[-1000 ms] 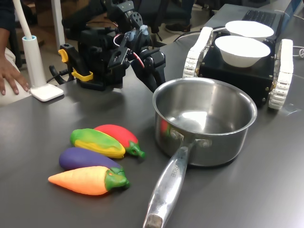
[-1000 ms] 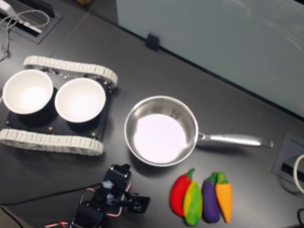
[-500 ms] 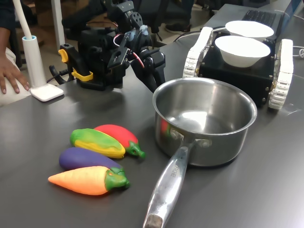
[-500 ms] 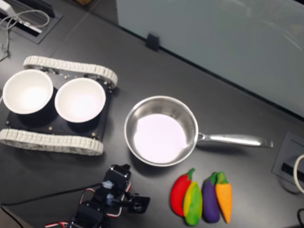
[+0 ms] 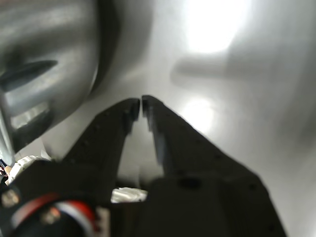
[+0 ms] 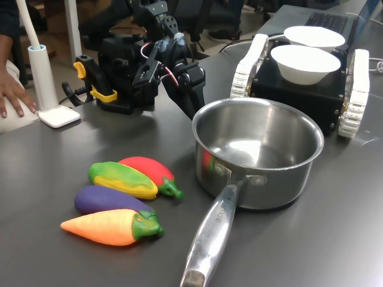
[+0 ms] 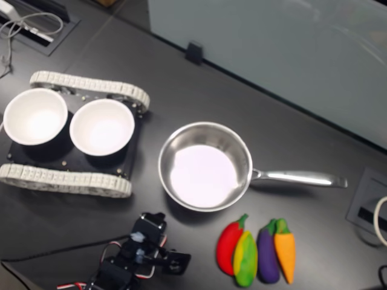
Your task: Pick up the brinjal and place them in the pan
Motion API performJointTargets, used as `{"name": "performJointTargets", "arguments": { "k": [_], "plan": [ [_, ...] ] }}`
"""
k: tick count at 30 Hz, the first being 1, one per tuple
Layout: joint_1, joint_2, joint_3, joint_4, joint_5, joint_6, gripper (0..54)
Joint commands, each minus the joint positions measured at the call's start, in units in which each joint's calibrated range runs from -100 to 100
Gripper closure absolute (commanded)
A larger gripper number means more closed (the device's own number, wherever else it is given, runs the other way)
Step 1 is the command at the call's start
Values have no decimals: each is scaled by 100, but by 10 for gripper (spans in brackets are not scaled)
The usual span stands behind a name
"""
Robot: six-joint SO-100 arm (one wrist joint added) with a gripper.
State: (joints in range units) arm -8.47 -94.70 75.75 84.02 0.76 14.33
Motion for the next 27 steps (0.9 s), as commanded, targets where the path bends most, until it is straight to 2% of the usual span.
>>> {"name": "performJointTargets", "arguments": {
  "k": [1,8,21,27],
  "plan": [
    [170,-75,-573,122,78,-54,535],
    [377,85,-1109,412,161,-54,535],
    [709,1072,-2173,745,244,-63,535],
    [1019,1275,-2972,1129,327,-63,535]
  ]
}}
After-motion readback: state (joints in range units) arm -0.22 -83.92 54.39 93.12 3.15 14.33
